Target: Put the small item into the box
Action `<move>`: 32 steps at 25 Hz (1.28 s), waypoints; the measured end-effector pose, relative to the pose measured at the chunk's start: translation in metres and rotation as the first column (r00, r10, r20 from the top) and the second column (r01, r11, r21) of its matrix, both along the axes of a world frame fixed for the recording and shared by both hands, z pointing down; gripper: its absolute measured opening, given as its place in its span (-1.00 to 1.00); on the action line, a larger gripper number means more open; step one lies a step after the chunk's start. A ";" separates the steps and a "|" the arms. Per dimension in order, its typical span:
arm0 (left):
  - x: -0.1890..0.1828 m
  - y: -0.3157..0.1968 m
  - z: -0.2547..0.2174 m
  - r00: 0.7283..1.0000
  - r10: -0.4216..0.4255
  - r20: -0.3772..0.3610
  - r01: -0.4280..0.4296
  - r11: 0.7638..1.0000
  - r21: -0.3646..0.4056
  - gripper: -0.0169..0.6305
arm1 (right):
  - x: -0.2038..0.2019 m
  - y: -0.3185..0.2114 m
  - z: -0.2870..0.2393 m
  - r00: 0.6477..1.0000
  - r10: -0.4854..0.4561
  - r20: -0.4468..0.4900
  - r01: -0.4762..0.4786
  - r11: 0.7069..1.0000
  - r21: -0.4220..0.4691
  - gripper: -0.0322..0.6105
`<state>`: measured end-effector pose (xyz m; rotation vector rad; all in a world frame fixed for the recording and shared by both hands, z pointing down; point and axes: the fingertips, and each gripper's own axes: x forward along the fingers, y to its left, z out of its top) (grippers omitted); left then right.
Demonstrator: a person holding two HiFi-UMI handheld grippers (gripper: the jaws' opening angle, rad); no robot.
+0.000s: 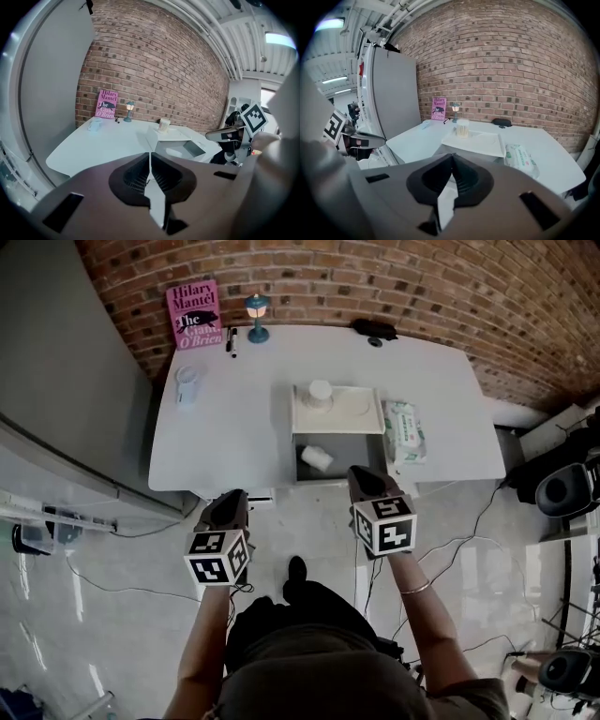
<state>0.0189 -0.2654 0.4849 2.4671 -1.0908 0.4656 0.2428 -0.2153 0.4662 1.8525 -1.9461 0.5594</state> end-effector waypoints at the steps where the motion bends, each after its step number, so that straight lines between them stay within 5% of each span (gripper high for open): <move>1: 0.004 0.000 -0.001 1.000 0.008 -0.001 -0.008 1.000 0.003 -0.86 | 0.001 0.003 0.000 1.000 0.011 0.008 -0.012 1.000 0.005 -0.88; 14: 0.031 -0.002 -0.001 0.997 0.080 0.005 -0.080 0.997 0.013 -0.86 | 0.010 0.037 -0.010 0.974 0.164 0.155 -0.178 0.980 0.083 -0.89; 32: 0.048 0.002 0.001 0.992 0.128 0.014 -0.128 0.992 0.011 -0.86 | 0.016 0.069 -0.001 0.953 0.241 0.186 -0.265 0.958 0.114 -0.89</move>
